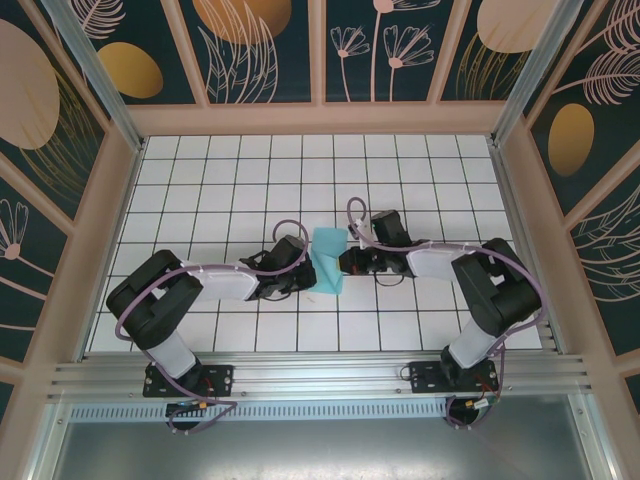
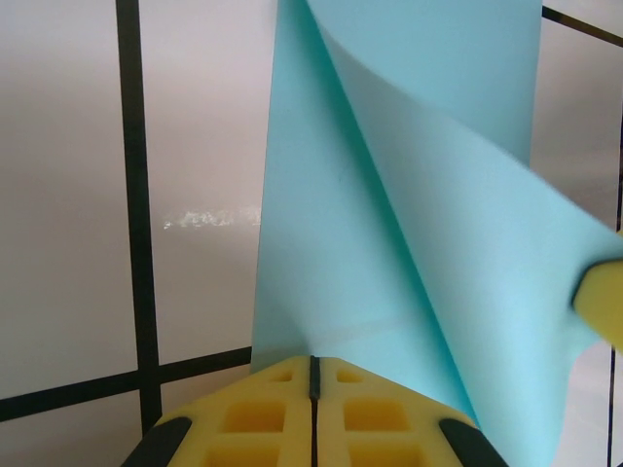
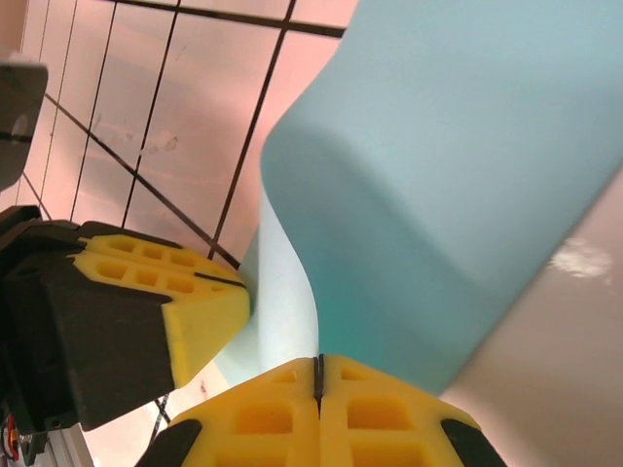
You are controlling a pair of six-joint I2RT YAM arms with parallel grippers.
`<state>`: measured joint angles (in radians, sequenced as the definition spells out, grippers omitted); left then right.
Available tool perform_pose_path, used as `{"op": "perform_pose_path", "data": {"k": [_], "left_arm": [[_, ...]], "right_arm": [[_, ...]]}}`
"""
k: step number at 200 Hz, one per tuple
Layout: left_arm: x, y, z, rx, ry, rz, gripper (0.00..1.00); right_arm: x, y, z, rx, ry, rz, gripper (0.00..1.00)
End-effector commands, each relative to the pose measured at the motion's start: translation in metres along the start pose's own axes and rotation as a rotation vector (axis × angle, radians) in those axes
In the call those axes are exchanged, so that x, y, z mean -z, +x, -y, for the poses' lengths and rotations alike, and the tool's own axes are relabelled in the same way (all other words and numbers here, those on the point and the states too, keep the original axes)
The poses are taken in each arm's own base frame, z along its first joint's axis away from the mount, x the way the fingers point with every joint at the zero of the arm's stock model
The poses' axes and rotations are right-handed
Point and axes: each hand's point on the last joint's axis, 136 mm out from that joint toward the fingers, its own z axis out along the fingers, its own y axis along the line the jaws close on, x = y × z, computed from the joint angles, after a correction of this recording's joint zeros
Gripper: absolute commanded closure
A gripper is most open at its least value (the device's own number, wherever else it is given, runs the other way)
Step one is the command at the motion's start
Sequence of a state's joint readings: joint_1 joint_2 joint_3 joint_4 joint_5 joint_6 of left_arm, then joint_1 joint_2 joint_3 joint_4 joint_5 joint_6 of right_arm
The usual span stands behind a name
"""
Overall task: Fold a paper plane with a square sheet of paper (pick it up from the middle)
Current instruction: Fold the triangle a second time at the center of the table.
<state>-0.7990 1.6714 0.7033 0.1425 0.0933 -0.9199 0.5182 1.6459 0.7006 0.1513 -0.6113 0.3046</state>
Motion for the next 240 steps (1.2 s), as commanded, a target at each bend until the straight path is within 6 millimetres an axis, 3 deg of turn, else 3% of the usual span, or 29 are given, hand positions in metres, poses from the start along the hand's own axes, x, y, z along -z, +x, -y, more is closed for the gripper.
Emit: {"op": "perform_pose_path", "data": {"k": [1, 114, 240], "left_arm": [[-0.001, 0.012, -0.017, -0.008, -0.064, -0.031, 0.91], [-0.003, 0.014, -0.018, -0.011, -0.071, -0.044, 0.91], [-0.004, 0.017, -0.019, -0.009, -0.075, -0.054, 0.91]], "right_arm": [[0.000, -0.003, -0.002, 0.036, -0.040, -0.008, 0.97], [-0.011, 0.001, 0.004, 0.160, -0.068, -0.086, 0.95], [-0.014, -0.010, 0.012, 0.265, -0.036, -0.082, 0.95]]}}
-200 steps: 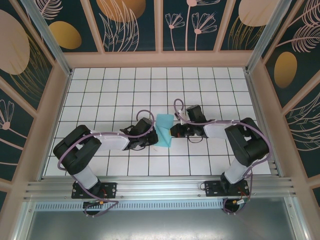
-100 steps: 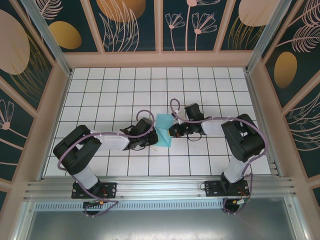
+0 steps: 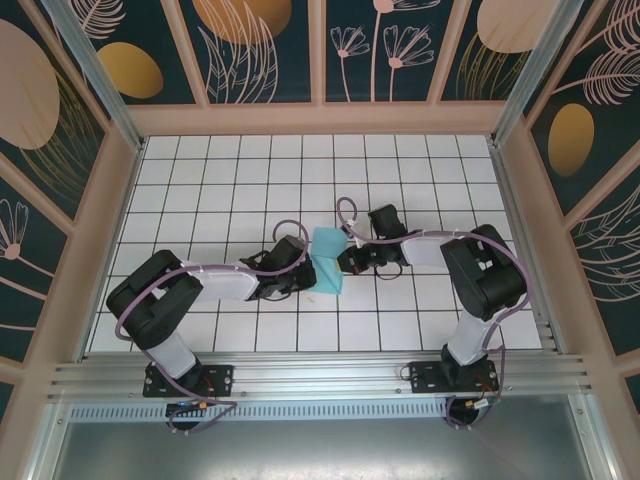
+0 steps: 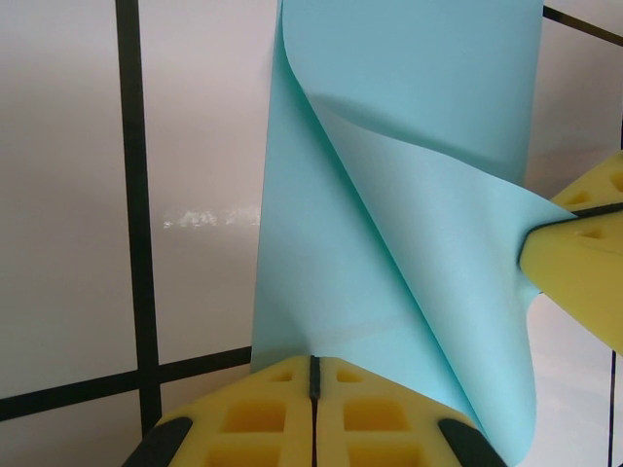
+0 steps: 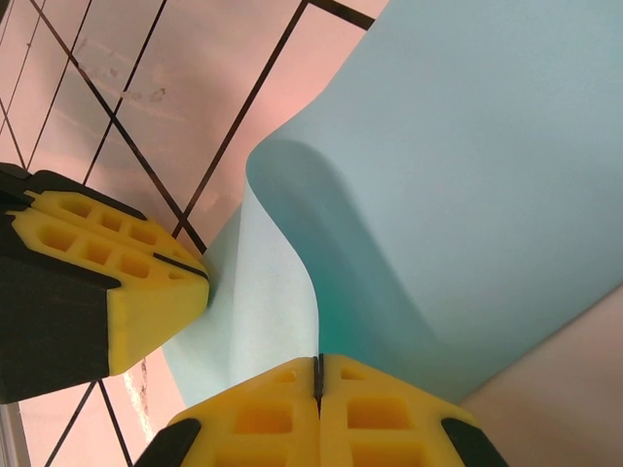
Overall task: Fold a paper plane with a square sheet of paper (pick it up from the middle)
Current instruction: Fold the triangle a second time at the center of the table.
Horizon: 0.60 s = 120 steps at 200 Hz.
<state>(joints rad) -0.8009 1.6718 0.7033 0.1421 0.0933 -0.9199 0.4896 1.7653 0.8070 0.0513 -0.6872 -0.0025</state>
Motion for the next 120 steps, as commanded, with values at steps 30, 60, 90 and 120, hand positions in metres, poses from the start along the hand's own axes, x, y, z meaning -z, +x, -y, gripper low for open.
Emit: {"op": "perform_pose_path", "data": {"k": [30, 60, 90, 120], "left_arm": [[-0.0049, 0.0171, -0.0190, -0.008, -0.077, -0.054, 0.91], [-0.0063, 0.0179, -0.0189, -0.010, -0.078, -0.061, 0.91], [-0.0070, 0.0176, -0.0174, -0.013, -0.076, -0.063, 0.92], [-0.0069, 0.0173, -0.0173, -0.015, -0.079, -0.063, 0.92]], "right_arm": [[-0.0004, -0.0064, 0.0062, 0.055, 0.017, 0.008, 0.95], [-0.0006, -0.0073, 0.0085, 0.066, 0.027, 0.014, 0.95], [-0.0019, -0.0061, 0.0106, 0.067, 0.032, 0.010, 0.95], [-0.0033, -0.0051, 0.0130, 0.068, 0.041, 0.007, 0.94]]}}
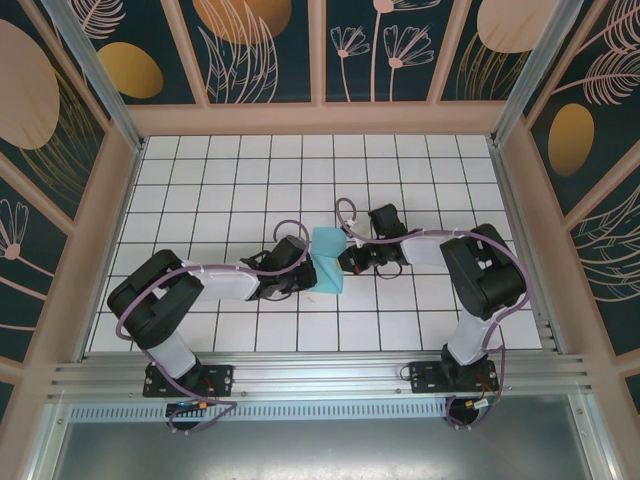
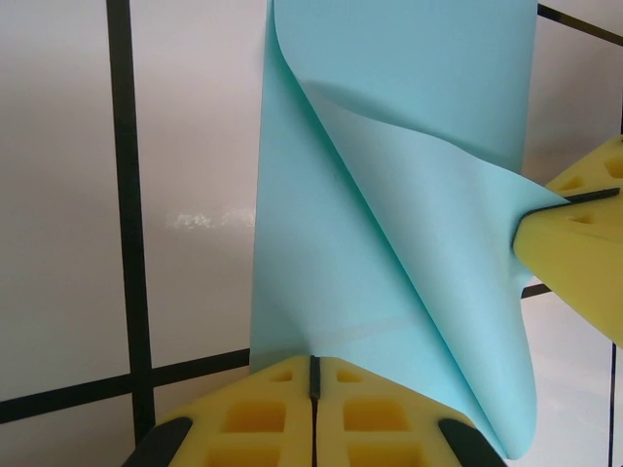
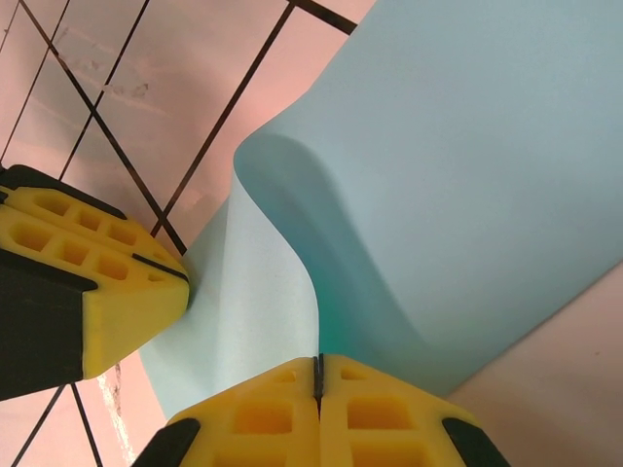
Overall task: Fold a paper plane with a square sheet of paper (pick it up from the middle)
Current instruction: Fold the triangle a second time at the center of the table.
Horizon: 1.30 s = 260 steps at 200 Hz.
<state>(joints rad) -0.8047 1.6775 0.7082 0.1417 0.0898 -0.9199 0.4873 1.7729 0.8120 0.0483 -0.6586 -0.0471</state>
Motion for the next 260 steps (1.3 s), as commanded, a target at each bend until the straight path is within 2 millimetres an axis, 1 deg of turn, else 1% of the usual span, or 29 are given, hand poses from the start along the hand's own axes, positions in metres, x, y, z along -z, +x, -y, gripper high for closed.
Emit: {"op": "perform_pose_path", "data": {"k": [1, 52, 79, 107, 123, 171, 202, 228, 260], "left_arm": [[-0.006, 0.017, -0.018, -0.012, -0.078, -0.063, 0.92], [-0.006, 0.017, -0.017, -0.015, -0.075, -0.064, 0.92], [-0.006, 0.019, -0.019, -0.016, -0.083, -0.067, 0.92], [-0.005, 0.019, -0.020, -0.016, -0.091, -0.068, 0.92], [-0.005, 0.020, -0.021, -0.020, -0.094, -0.069, 0.92], [-0.005, 0.020, -0.020, -0.022, -0.095, -0.070, 0.92], [-0.005, 0.020, -0.020, -0.023, -0.098, -0.070, 0.92], [-0.005, 0.020, -0.020, -0.024, -0.098, -0.070, 0.92], [-0.004, 0.018, -0.018, -0.025, -0.097, -0.065, 0.91]], "right_arm": [[-0.003, -0.004, 0.007, 0.028, 0.012, 0.008, 0.94], [-0.004, -0.004, 0.011, 0.029, 0.029, 0.009, 0.94], [-0.002, -0.006, 0.007, 0.038, 0.021, 0.016, 0.94], [0.000, -0.014, 0.004, 0.052, 0.012, 0.027, 0.93], [-0.001, -0.014, 0.003, 0.057, 0.006, 0.022, 0.93], [-0.004, -0.014, 0.007, 0.057, 0.022, 0.004, 0.93], [-0.006, -0.008, 0.012, 0.050, 0.040, -0.021, 0.93], [-0.009, -0.004, 0.013, 0.049, 0.041, -0.031, 0.93], [-0.015, 0.003, 0.020, 0.034, 0.069, -0.065, 0.93]]}}
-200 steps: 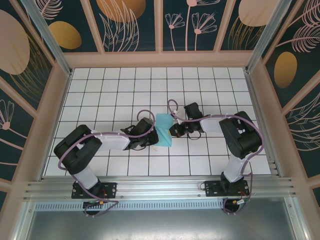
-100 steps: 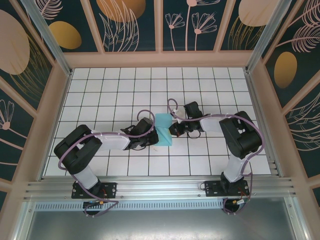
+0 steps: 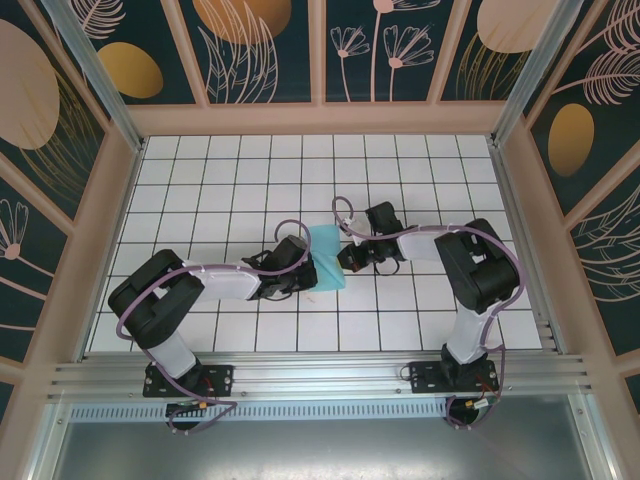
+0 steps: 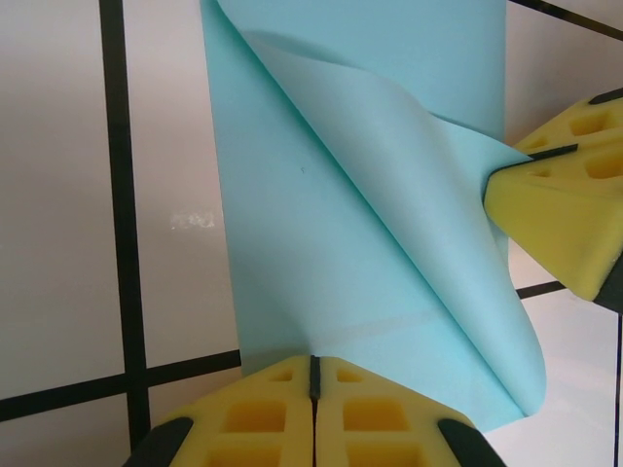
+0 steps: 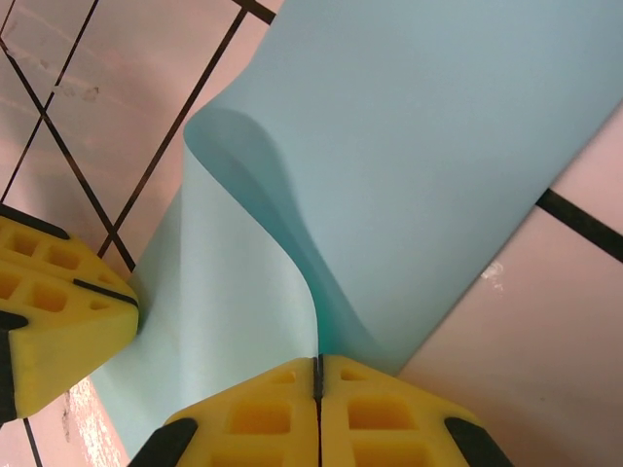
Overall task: Fold a paper plane with a square sheet of paper (pick it up from the middle)
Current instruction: Fold the triangle a second time at the center of the table.
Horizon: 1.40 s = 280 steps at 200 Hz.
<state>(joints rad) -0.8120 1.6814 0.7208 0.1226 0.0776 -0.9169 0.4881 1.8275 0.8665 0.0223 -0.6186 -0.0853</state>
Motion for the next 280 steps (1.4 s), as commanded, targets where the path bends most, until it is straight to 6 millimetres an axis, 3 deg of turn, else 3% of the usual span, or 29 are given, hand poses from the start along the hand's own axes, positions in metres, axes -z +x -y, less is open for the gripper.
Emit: {"op": "perform_pose_path", "data": {"k": [1, 51, 106, 168, 207, 280], "left_arm": [[-0.004, 0.018, -0.019, -0.017, -0.084, -0.064, 0.91], [0.003, 0.008, -0.008, -0.020, -0.061, -0.035, 0.89], [0.004, 0.011, -0.022, -0.023, -0.126, -0.041, 0.91], [0.003, 0.006, -0.019, -0.105, -0.146, -0.044, 0.90], [0.001, 0.003, -0.012, -0.172, -0.132, -0.057, 0.90], [-0.005, 0.006, -0.018, -0.229, -0.159, -0.082, 0.89]], "right_arm": [[-0.008, 0.009, 0.006, 0.012, 0.028, -0.046, 0.93], [-0.009, 0.010, 0.005, 0.016, 0.051, -0.056, 0.93], [0.007, -0.011, -0.010, 0.021, 0.028, -0.019, 0.93], [0.030, -0.010, -0.030, -0.034, -0.011, 0.031, 0.96], [0.023, -0.007, -0.034, -0.030, -0.037, 0.008, 0.95], [0.002, -0.008, -0.031, -0.020, -0.067, -0.042, 0.95]]}}
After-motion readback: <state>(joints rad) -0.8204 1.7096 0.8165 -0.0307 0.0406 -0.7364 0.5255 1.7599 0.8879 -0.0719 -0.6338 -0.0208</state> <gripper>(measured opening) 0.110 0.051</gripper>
